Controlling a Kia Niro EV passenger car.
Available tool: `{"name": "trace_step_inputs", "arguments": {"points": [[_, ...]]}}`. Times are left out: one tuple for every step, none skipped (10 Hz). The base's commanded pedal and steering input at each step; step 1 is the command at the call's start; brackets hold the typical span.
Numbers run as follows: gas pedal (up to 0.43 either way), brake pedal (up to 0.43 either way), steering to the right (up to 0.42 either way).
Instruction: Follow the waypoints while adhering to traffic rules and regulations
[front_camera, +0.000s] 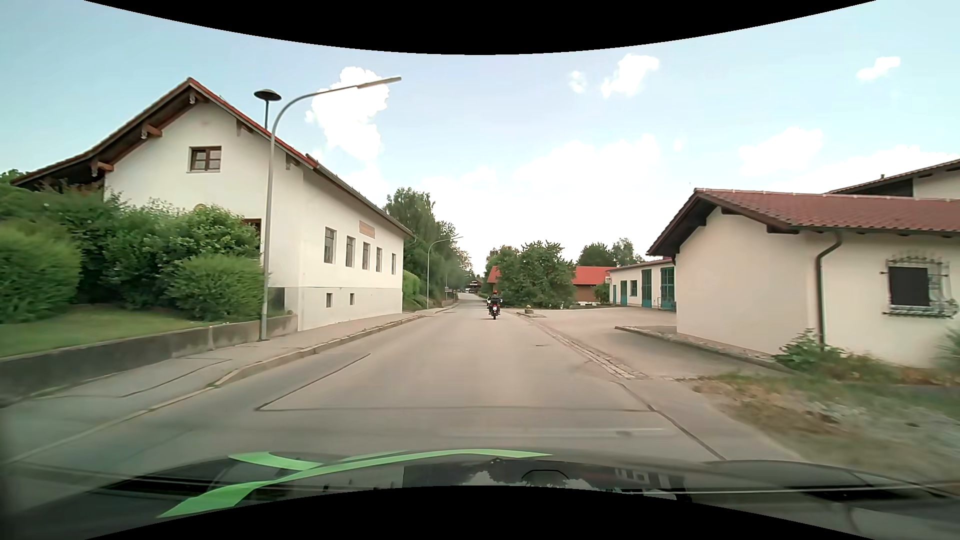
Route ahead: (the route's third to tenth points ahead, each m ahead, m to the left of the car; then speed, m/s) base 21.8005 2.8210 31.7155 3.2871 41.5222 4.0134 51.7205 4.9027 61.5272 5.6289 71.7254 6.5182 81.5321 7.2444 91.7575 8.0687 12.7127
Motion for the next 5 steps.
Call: {"name": "trace_step_inputs", "arguments": {"points": [[0.197,0.0,-0.012],[0.189,0.0,-0.011],[0.177,0.0,-0.011],[0.177,0.0,-0.012],[0.177,0.0,-0.011]]}}
